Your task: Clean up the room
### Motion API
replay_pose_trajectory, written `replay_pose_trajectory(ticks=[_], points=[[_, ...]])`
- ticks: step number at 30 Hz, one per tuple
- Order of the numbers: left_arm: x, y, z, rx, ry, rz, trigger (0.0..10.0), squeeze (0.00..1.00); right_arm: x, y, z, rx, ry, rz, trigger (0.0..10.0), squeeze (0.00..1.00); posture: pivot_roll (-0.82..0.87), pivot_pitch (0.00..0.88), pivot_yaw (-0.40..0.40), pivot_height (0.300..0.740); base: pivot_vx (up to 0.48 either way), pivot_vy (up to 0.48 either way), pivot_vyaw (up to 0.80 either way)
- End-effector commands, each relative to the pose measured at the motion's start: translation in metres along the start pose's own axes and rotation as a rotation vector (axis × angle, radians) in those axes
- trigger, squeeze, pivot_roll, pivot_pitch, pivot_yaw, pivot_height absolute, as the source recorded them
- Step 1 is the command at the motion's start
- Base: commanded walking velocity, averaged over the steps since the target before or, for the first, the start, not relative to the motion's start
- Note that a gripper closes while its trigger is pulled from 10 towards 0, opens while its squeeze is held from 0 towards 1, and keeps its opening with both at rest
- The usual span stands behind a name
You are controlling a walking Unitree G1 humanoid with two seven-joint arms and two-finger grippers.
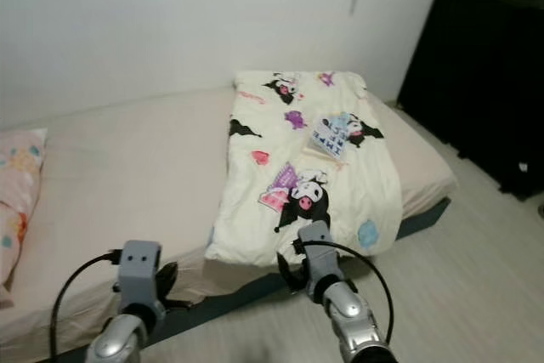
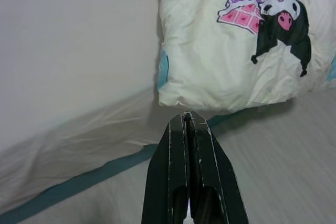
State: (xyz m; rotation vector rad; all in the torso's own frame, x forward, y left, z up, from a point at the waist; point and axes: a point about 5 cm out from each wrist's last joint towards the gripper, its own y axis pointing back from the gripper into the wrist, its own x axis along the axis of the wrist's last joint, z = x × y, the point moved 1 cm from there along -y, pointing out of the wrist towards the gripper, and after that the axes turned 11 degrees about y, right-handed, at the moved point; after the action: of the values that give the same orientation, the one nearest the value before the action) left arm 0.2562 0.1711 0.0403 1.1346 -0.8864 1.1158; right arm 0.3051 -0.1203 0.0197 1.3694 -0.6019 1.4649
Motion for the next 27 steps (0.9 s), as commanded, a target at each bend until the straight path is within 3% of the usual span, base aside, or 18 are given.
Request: replay_pose_trajectory(ticks=[1,14,27], points=[[0.0006,0.0011,-0.0064,0.028,0.006,0.001,10.0,0.0,-0.0023,0.0003,-0.0052,0.008,-0.016,-0.008,10.0,0.0,0.03,0.086,-0.024,0.74,0.0,0.0,0.0],[0.0007,0.0002,-0.0053,0.035,0.02,0.013,10.0,0.0,-0.0001,-0.0011,-0.0044,0.015,-0.032,-0.003,10.0,0.0,0.03,0.084,-0.03,0.74,0.0,0.0,0.0],[-0.0028,-0.0008,-0.0001,0.039,0.029,0.015,10.0,0.0,0.0008,-0.0011,-0.0034,-0.001,0.013,0.002,10.0,0.0,0.02,0.062,-0.03,0.74,0.0,0.0,0.0]])
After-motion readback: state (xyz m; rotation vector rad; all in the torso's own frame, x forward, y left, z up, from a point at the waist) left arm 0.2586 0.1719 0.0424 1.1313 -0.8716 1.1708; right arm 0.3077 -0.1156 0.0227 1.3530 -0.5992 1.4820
